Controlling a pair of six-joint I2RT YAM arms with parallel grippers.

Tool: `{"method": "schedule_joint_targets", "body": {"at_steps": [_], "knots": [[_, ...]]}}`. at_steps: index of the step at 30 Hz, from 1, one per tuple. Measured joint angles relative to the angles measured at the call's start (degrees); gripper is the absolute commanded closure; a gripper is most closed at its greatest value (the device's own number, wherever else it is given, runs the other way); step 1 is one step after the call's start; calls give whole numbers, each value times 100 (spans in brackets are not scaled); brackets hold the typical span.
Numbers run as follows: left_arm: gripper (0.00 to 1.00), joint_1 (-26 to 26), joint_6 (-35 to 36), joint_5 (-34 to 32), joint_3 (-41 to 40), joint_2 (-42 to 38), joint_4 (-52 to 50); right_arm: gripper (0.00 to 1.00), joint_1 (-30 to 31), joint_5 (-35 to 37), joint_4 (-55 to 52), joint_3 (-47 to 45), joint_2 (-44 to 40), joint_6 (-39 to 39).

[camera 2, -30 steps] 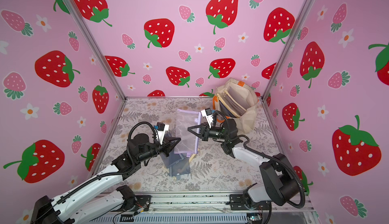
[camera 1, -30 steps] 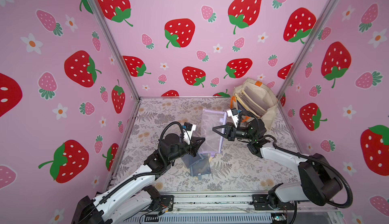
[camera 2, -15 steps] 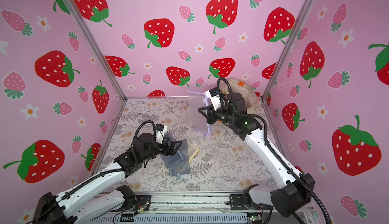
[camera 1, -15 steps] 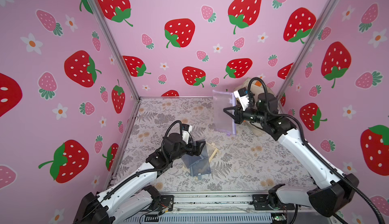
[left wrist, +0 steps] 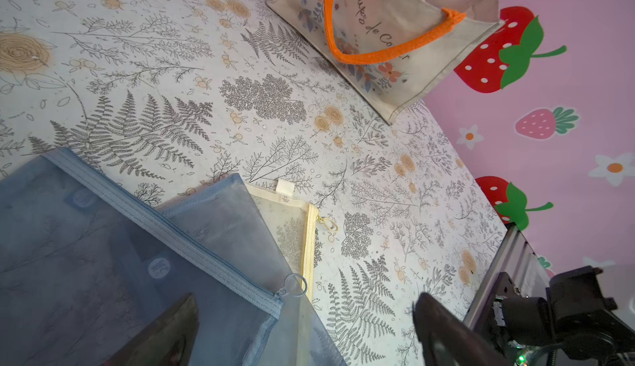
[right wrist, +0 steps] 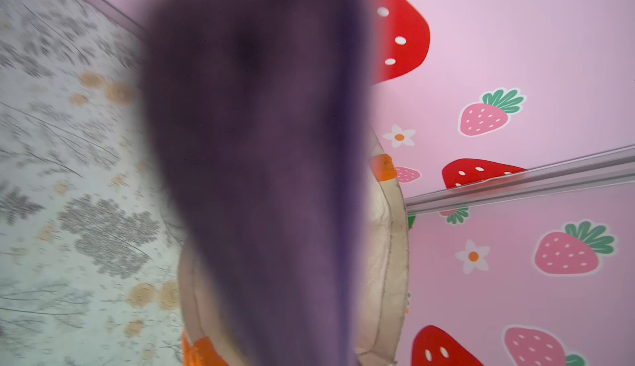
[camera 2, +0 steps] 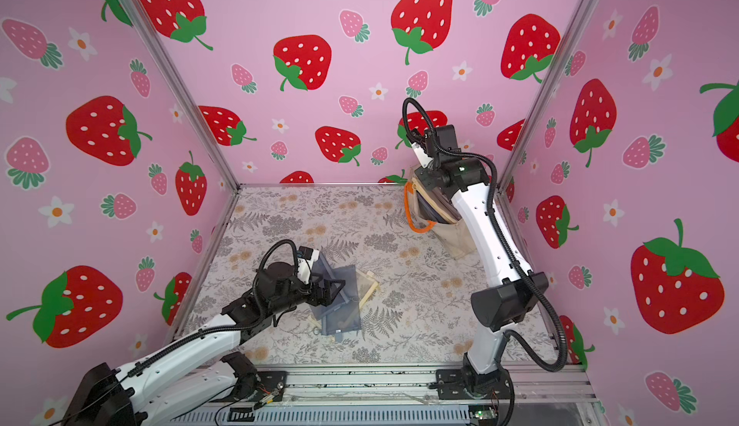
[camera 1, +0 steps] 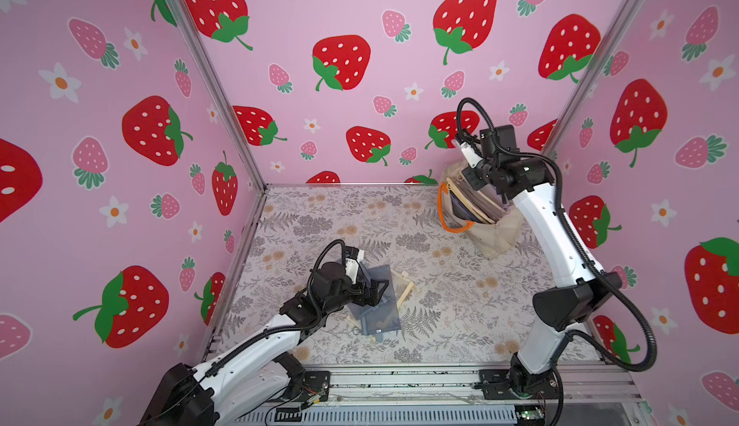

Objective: Put the pencil pouch into the canvas bag
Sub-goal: Place the pencil pouch in the canvas bag.

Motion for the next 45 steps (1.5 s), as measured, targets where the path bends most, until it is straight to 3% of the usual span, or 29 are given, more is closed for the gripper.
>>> {"method": "schedule_joint_targets", "body": {"at_steps": [7,25,38,45], "knots": [[1,199,-20,236,-17,4,181,100,-310,2,-39,0,518,-407],[1,262,-57,352,-166,-243,334,100,-551,-935,7,0,1244,-31],[1,299,-103,374,-317,-229,439,100,-608,-1266,-229,275,1346,225],[1,306,-125,393,-380,-170,564,100,-619,-1338,-260,-116,1322,245]]}}
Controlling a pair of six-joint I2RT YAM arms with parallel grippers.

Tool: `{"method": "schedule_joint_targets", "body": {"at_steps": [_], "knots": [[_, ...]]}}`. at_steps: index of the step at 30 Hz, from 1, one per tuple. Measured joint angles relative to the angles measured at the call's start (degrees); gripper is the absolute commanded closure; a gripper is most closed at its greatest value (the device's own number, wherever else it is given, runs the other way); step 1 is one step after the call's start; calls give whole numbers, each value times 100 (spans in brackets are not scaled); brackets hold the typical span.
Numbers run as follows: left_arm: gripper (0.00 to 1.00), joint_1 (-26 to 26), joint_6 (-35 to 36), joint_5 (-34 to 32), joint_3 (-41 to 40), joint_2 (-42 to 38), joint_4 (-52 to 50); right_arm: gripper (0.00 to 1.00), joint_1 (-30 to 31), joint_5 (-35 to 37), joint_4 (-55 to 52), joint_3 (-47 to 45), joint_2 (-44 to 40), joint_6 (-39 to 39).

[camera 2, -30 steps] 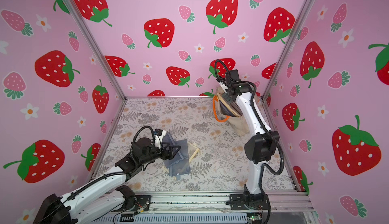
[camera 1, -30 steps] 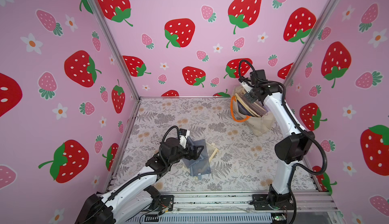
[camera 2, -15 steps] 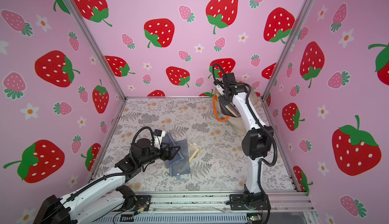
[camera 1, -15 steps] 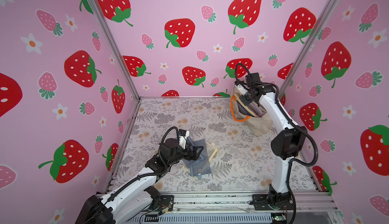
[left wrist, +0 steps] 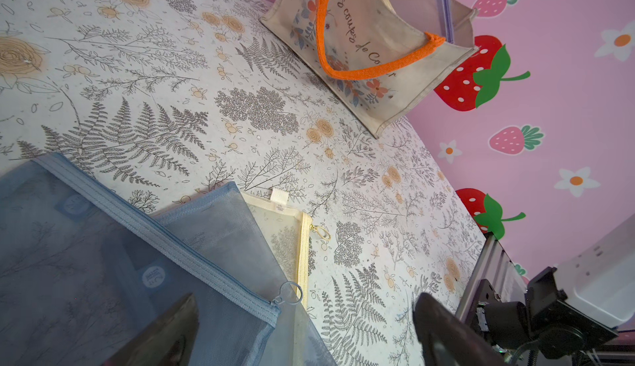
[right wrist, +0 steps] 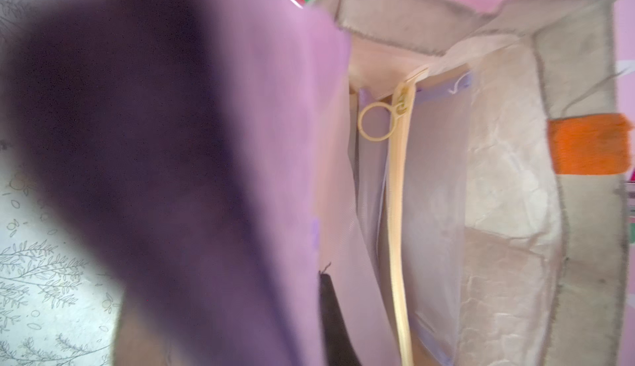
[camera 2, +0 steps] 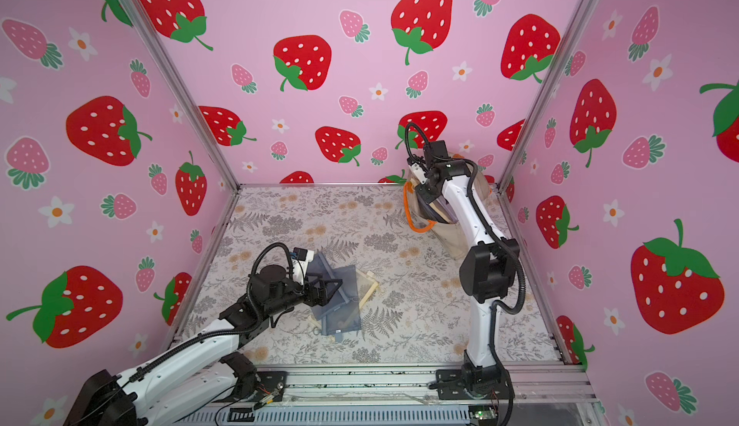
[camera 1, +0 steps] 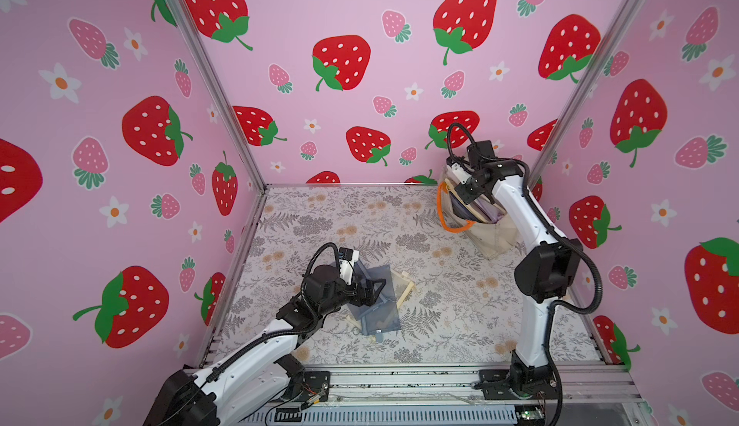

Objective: Put the pencil pouch into the canvas bag
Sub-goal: Place the pencil pouch in the canvas bag.

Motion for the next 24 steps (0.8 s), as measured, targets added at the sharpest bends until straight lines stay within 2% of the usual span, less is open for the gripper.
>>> {"method": "schedule_joint_targets", "body": {"at_steps": [7,24], "knots": [[1,4,-20,0,-4,39,66,100,-50,-55,-74,50,44,26],[1,90,-20,-4,-20,20,66,100,-385,-151,-7,632,841,87]]}}
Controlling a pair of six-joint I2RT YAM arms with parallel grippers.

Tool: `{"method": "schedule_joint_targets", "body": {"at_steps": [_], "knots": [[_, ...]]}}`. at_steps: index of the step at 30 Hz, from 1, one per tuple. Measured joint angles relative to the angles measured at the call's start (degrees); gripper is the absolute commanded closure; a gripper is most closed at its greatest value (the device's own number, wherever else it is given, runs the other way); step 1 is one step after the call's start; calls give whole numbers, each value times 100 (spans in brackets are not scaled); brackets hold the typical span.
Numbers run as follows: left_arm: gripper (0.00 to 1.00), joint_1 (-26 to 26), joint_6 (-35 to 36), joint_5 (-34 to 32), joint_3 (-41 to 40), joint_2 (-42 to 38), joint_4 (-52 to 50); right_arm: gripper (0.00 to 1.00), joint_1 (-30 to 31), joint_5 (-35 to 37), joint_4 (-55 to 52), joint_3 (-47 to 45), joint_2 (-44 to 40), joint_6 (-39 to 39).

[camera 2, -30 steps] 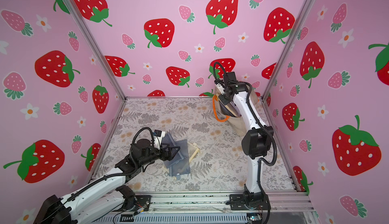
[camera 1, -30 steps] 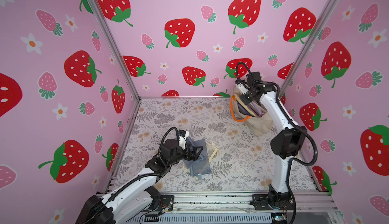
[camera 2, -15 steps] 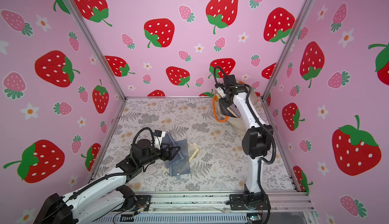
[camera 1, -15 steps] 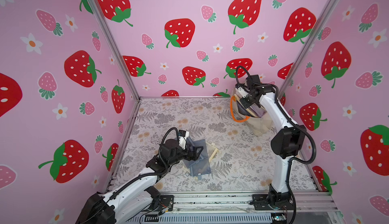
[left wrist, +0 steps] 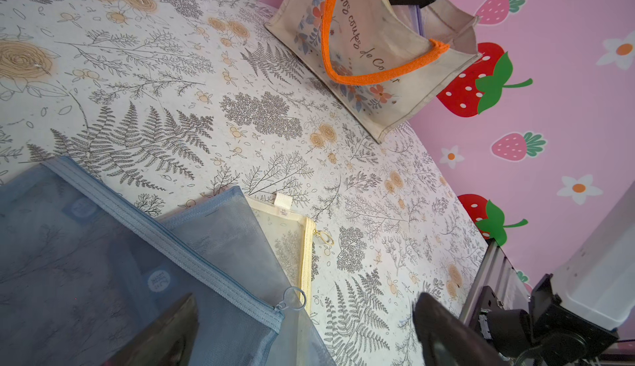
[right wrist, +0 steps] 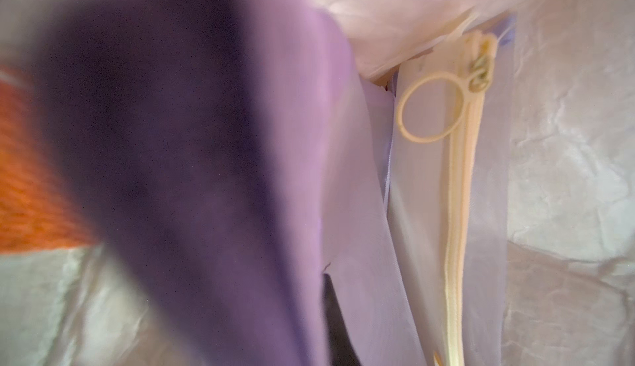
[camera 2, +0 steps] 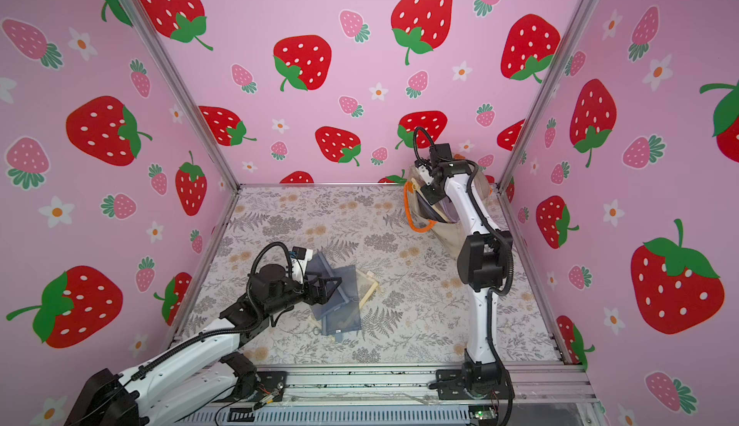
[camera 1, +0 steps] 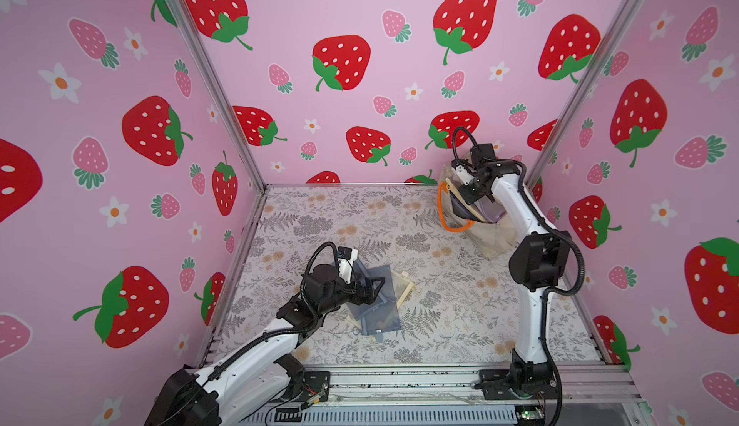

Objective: Put the pencil pouch into the canvas bag
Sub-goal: Place the pencil pouch in the canvas bag.

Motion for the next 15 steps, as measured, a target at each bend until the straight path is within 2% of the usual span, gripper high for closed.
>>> {"method": "schedule_joint_targets", "body": {"at_steps": [9,10,15], "knots": [[1,42,0,2,-57,57,4,100,-33,98,662,-658,7,-216],[1,42,0,0,-57,83,4,98,-33,94,732,-732,0,-251],[1,55,0,2,-57,234,50,74,-33,-15,1257,-1537,-387,-306]]}}
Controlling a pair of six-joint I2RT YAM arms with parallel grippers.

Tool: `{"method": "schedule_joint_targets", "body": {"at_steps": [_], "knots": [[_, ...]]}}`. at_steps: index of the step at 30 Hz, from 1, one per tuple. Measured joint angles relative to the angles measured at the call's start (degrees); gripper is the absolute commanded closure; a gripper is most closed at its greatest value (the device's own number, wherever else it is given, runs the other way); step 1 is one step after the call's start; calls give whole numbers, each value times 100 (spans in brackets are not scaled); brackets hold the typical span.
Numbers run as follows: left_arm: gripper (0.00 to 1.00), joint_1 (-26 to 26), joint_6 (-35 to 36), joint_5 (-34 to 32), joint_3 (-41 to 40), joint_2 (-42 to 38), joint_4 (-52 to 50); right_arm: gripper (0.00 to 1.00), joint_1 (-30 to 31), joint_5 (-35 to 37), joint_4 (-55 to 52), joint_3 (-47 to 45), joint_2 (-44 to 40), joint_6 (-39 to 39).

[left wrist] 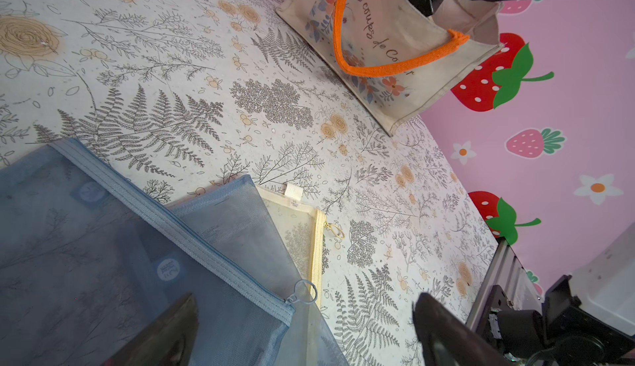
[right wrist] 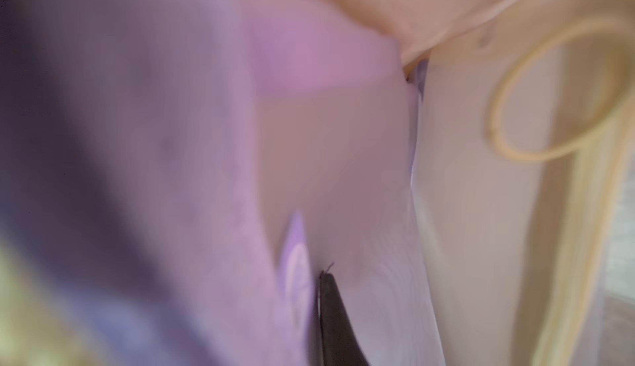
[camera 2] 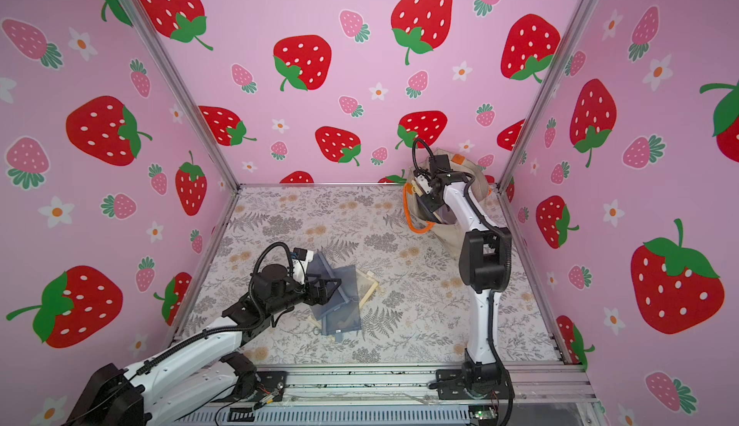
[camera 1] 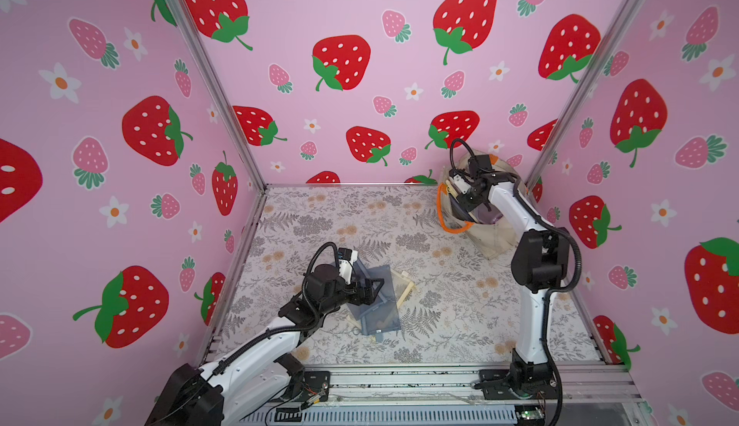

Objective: Put the pencil pouch into the canvas bag
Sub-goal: Place the pencil pouch in the canvas bag, then adjust the pencil pouch in the canvas bag.

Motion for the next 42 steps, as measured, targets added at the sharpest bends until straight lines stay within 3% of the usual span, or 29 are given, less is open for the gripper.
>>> {"method": "schedule_joint_targets", "body": {"at_steps": [10,13,20,22,24,26,37,42], "knots": [[1,24,-2,7,0,103,59,41,0,-278,448,-503,-1043,166],[1,24,-2,4,0,98,31,37,0,-310,485,-511,-1099,199],[1,26,-7,0,2,50,-83,46,-2,-426,544,-874,-1156,289],[0,26,-24,0,2,44,-105,59,-4,-479,535,-876,-1145,319],[0,28,-44,0,4,26,-131,82,-4,-538,549,-876,-1141,330],[0,31,-66,-7,11,-2,-188,91,-4,-595,584,-892,-1128,380],[2,35,-175,-173,37,-444,-673,93,-83,-595,772,-1086,-892,616],[2,35,-260,-240,42,-573,-817,73,-262,-667,778,-1025,-629,730]]}}
